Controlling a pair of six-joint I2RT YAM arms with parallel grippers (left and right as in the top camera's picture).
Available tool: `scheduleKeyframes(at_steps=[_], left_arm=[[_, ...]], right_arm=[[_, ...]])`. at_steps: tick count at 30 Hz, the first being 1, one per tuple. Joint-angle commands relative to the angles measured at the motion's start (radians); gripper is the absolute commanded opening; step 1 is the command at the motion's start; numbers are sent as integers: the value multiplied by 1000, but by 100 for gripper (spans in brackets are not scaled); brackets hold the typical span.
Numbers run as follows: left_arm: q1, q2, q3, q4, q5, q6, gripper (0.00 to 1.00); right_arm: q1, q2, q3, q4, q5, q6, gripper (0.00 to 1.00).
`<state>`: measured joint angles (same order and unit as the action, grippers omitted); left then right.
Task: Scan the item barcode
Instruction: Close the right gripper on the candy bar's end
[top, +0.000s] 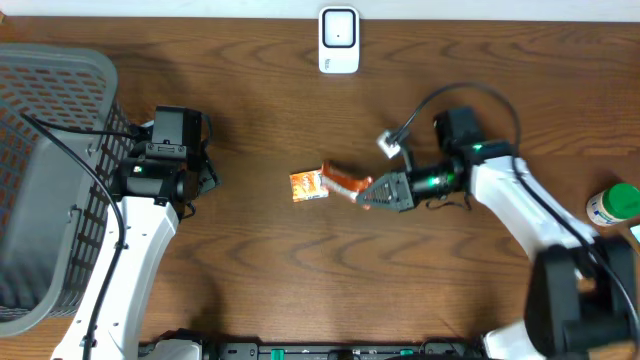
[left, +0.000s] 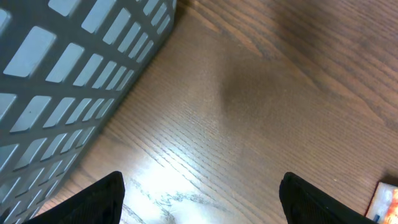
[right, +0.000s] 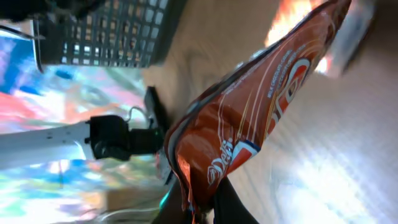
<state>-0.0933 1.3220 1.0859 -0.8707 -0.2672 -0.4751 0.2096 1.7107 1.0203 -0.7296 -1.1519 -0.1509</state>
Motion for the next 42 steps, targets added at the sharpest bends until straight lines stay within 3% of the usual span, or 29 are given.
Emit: scheduleKeyframes(at_steps=[1,11,24,25,26,27,28,35,36,39,40,42], left_arm=[[2,3,0,-3,-2,-9,80],[2,3,0,-3,-2,-9,80],[2,3,0,-3,-2,-9,80],[2,3,0,-3,-2,-9,80],[2,3,0,-3,-2,-9,80],[2,3,0,-3,-2,-9,80],[2,3,0,-3,-2,-9,80],[2,3,0,-3,-2,-9,80],[2,3,0,-3,-2,-9,80],[2,3,0,-3,-2,-9,80],[2,3,0,-3,-2,-9,80],[2,3,0,-3,-2,-9,80]], right_arm=[[-29,98,-35,13,-127,-24,1],[-170,185,-35,-12,117,-7,1],[-216,185,-35,-7,161,-22,4],[-216,185,-35,-7,161,-22,20],[-216,185,-35,-7,161,-22,71],[-216,185,-35,-6,165,-18,99],[-217,185,-34,-7,168,-15,99],[-240,163,13,-75,155,14,99],[-241,157,16,-76,149,30,95],[-241,139,25,-77,142,127,15],[-241,134,27,-79,135,142,1],[-241,119,27,-78,24,154,1]])
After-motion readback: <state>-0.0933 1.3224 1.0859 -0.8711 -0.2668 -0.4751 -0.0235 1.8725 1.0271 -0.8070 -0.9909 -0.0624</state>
